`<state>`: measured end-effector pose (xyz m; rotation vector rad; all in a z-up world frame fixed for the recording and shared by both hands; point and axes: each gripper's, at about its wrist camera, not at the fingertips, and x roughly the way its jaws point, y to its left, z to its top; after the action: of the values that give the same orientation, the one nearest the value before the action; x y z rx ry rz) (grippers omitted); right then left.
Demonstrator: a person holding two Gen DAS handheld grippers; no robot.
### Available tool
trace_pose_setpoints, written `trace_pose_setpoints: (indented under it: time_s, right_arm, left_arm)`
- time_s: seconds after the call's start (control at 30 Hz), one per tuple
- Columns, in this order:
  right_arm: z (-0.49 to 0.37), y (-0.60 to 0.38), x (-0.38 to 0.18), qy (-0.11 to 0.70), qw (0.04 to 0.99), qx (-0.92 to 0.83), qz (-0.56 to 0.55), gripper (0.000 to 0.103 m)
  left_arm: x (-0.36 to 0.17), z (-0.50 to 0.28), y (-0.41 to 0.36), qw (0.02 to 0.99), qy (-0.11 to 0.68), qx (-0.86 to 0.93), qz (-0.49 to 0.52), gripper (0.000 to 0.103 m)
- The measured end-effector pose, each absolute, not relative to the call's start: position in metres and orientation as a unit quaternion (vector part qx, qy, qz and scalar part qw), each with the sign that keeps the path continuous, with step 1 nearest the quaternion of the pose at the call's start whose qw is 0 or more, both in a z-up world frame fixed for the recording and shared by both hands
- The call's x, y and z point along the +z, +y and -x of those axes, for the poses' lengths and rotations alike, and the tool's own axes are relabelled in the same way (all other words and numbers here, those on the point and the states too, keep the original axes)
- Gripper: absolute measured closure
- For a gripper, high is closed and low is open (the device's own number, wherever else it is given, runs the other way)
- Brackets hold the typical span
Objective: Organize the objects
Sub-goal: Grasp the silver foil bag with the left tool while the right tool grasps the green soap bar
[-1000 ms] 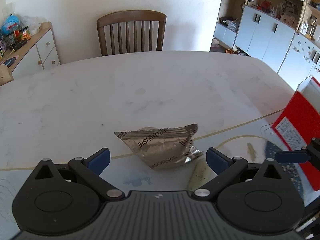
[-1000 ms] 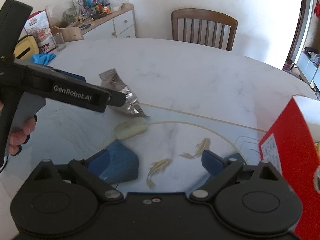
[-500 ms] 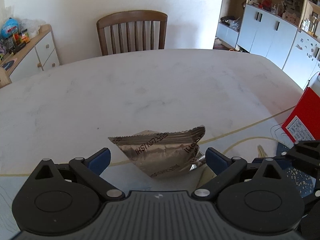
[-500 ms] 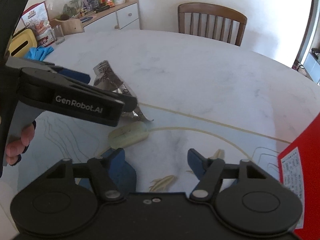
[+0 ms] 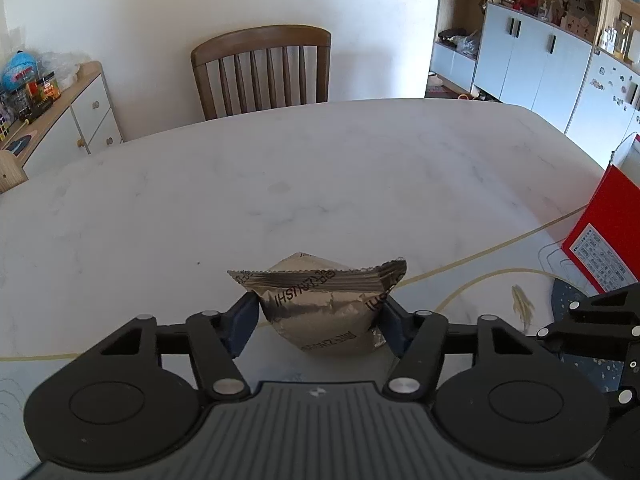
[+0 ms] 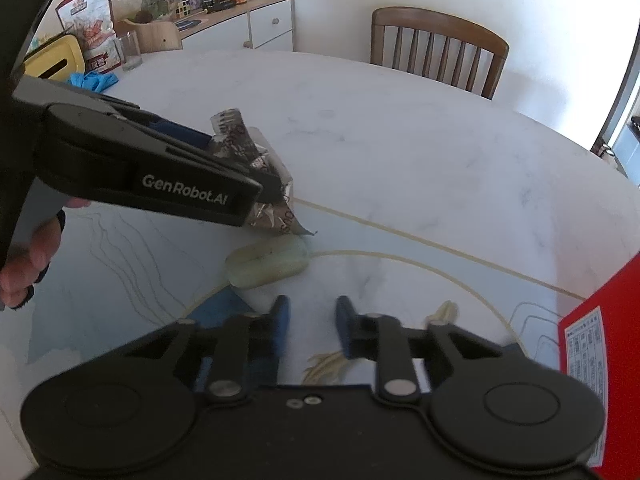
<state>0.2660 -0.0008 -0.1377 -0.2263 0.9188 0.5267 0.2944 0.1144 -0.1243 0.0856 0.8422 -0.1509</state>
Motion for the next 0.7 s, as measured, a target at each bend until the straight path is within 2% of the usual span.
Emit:
trace_pose_setpoints:
  time_s: [0.2,0.6,0.7]
  right_arm:
    - [-0.259,-0.011,-0.130,0.428,0.863,0.252,0.095,0.089]
    - [-0.257,-0.023,-0.118,0.410,0.867,0.268,0.094,0.088]
    - [-0.261,-0.014,-0.116,0.415,0.859,0.284,0.093,0.083]
  left_arm:
    - [-0.114,-0.288,0.113,0.911,0.404,-0.076,-0.042,0.042]
    - [-0.096,-0.262,0.129,0.915,0.400,-0.053,-0.032,0.042]
    - [-0.094,-0.260,0.136,0.915,0.400,-0.043,-0.025,0.042]
